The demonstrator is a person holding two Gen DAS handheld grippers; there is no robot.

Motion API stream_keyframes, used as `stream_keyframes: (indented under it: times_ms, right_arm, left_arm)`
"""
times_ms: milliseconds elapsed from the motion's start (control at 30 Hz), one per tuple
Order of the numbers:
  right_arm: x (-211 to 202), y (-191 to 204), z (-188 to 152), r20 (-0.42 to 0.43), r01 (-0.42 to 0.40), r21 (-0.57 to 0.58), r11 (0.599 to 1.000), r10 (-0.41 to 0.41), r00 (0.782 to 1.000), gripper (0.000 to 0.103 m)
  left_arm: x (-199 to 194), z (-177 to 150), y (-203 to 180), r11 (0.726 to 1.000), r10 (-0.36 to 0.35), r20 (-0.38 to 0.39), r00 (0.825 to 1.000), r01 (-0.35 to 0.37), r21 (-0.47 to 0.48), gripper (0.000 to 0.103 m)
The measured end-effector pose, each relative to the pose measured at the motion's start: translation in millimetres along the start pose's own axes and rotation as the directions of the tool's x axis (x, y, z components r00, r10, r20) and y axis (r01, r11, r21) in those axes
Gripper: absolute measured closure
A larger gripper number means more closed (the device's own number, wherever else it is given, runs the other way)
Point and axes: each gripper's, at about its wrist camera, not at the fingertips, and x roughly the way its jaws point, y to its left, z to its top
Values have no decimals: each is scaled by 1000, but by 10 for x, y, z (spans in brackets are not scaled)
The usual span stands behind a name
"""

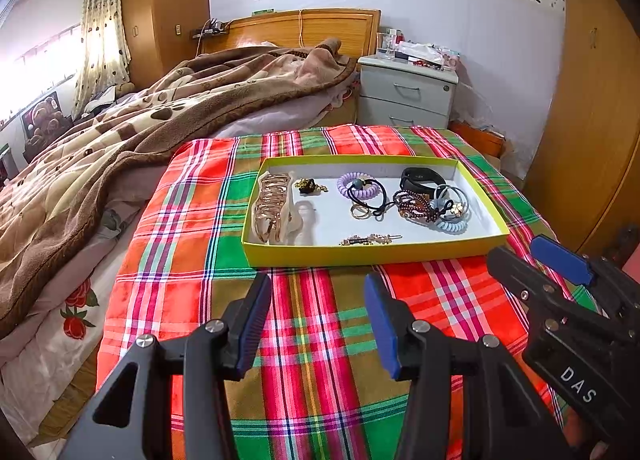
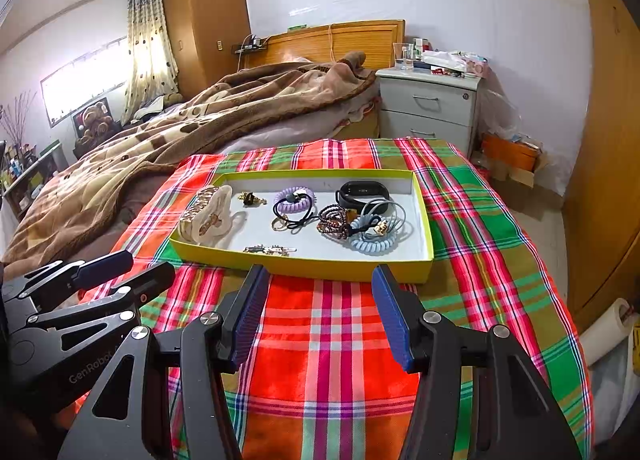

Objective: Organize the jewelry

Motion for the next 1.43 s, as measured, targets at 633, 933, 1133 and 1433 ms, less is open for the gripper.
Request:
stream_keyframes:
  times_ms: [633,933,1133,1433]
  right_arm:
    - [-1,-7,-1,0,0,1,1000,0,1000,48]
    - [-1,-8,-1,0,0,0,1000,0,1000,48]
    - [-1,-10,-1,0,-1,1,1000,1,1000,48]
    - [0,-13,-3,0,0,1,1000,0,1000,48]
  left_arm:
    - [9,3,-20,1000,2,-7,1000,-2,7,53]
    - [12,6,-6,1000,4,-9,1000,-4,4,53]
    - [8,1,-10,1000,2,-8,1000,-2,7,53]
    - [17,-1,-21,1000,5,-14,1000,-5,8,53]
